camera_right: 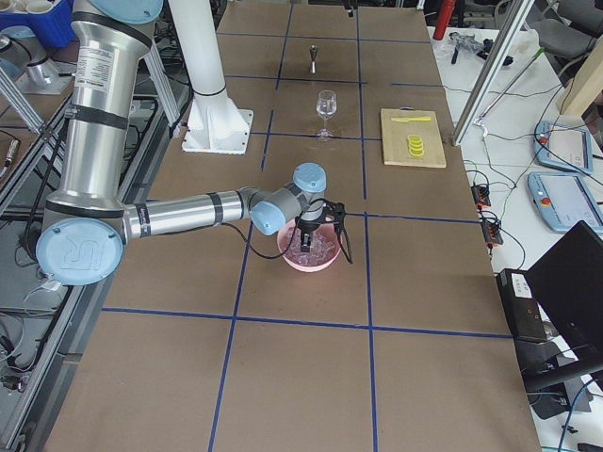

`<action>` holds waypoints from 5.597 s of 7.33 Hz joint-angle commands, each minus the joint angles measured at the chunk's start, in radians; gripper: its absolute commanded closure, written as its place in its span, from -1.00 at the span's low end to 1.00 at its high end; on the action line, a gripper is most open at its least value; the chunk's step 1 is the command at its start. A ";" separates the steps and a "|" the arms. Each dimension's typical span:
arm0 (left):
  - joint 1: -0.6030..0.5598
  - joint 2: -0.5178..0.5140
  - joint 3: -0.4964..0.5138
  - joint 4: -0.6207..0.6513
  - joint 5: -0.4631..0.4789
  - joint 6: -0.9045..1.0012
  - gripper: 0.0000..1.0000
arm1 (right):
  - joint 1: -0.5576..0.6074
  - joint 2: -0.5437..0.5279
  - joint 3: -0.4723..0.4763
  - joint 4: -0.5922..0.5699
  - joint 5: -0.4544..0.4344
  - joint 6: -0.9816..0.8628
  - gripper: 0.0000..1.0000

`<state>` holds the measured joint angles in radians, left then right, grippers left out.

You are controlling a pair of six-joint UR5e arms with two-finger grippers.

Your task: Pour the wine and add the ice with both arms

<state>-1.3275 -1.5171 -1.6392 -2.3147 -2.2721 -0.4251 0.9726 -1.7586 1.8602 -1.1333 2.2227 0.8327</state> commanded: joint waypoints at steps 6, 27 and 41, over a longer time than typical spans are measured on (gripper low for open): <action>-0.001 0.038 -0.008 -0.049 0.002 -0.001 -1.00 | 0.062 0.202 0.217 0.000 0.031 0.186 1.00; -0.001 0.064 -0.031 -0.121 0.003 -0.113 -1.00 | -0.323 0.756 0.094 -0.224 -0.278 0.787 -0.40; -0.314 -0.115 -0.073 0.836 -0.018 0.525 -1.00 | 0.592 0.424 -0.300 -0.585 0.100 -0.957 -1.00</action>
<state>-1.6323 -1.6234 -1.7019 -1.6113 -2.2462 0.0979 1.5650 -1.3280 1.5600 -1.7133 2.3041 -0.1177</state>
